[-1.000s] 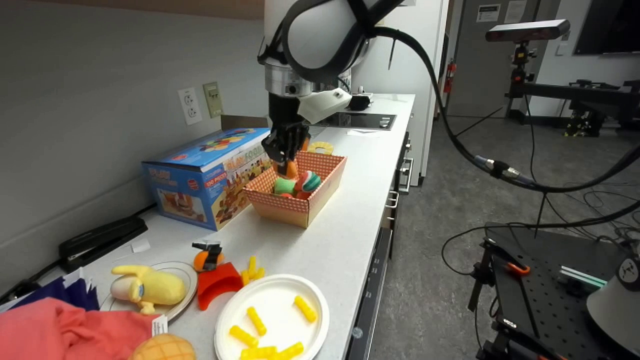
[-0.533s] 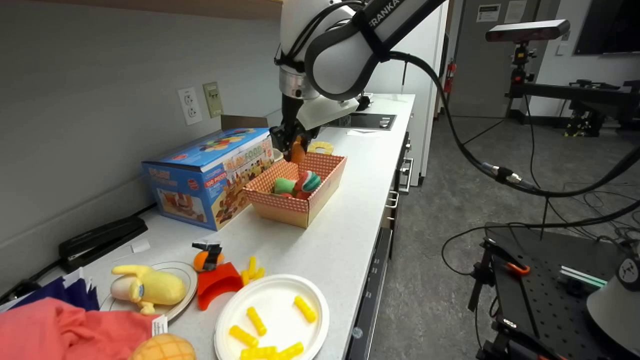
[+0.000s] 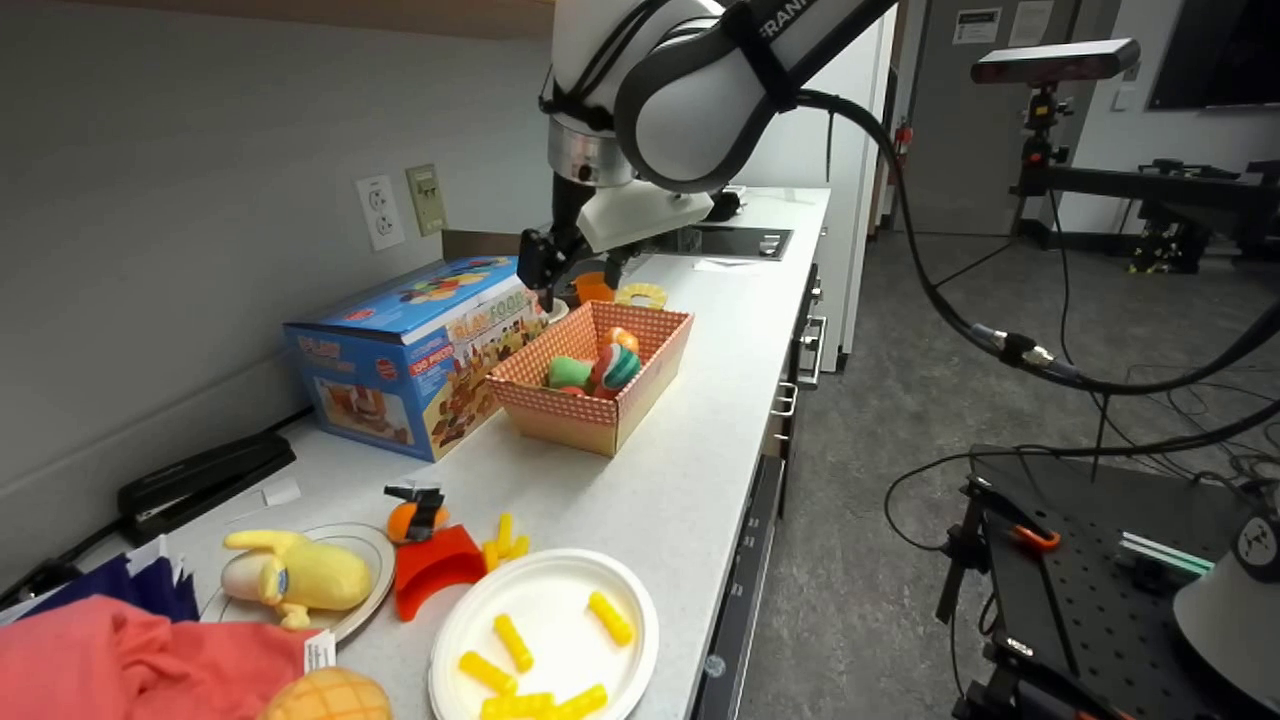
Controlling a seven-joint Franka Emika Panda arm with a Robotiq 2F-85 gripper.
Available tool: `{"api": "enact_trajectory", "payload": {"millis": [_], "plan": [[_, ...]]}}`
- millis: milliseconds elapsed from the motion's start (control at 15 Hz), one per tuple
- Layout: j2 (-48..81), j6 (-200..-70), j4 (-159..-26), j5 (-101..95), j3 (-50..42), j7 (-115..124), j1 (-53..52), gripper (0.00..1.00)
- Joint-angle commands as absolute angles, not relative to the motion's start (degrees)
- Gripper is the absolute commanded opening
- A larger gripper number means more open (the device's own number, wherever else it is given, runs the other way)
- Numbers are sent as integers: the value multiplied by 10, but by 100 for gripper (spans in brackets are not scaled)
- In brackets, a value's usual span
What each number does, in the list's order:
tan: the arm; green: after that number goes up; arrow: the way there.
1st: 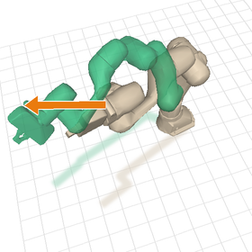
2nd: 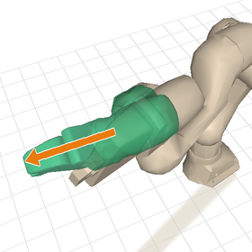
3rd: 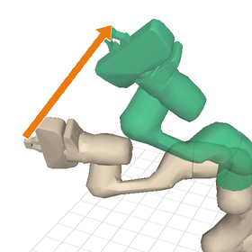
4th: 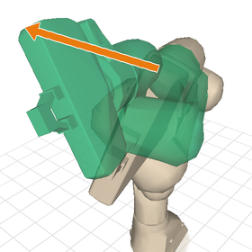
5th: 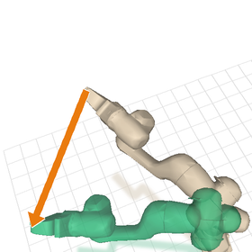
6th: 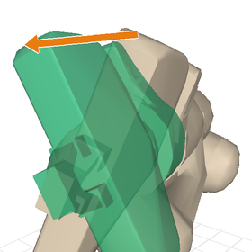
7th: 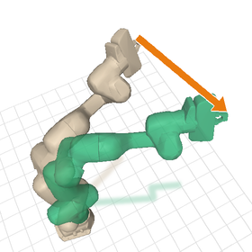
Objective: Pick up the plush toys from the countertop and put them in the basket.
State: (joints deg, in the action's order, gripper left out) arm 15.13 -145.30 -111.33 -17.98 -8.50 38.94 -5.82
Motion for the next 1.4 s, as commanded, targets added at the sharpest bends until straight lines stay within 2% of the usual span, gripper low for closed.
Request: {"api": "enact_trajectory", "payload": {"millis": [0, 400, 467, 1333], "plan": [[104, -1460, -1154, -183, -75, 391, -62, 100], [52, -1467, -1205, -173, -53, 379, -50, 100], [85, -1452, -1168, -180, -53, 387, -50, 100], [66, -1452, -1189, -180, -49, 387, -47, 100]]}}
